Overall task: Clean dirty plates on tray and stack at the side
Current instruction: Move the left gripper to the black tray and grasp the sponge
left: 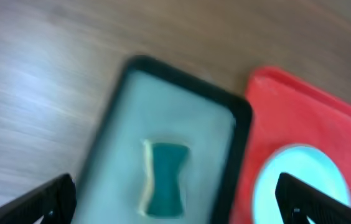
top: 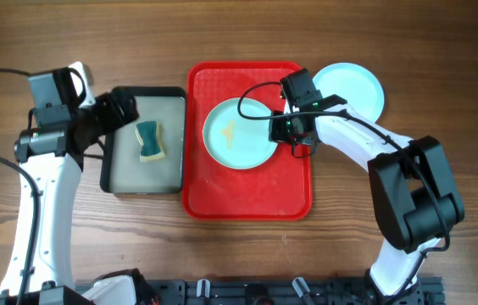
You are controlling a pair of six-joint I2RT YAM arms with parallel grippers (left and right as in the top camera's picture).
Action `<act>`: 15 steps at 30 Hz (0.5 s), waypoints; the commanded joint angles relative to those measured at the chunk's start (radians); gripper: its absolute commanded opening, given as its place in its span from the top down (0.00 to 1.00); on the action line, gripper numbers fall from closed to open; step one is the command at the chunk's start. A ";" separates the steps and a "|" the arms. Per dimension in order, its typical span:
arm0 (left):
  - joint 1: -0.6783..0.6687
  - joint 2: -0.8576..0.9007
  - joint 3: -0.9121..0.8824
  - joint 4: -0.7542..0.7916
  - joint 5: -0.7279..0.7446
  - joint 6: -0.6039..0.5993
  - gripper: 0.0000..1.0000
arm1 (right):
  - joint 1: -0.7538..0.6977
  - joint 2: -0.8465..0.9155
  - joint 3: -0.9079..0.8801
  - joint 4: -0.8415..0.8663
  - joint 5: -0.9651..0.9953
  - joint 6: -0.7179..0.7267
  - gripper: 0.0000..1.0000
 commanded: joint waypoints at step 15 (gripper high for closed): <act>-0.119 0.220 -0.161 0.115 -0.030 0.044 0.49 | 0.001 -0.006 0.001 -0.010 0.022 0.011 0.96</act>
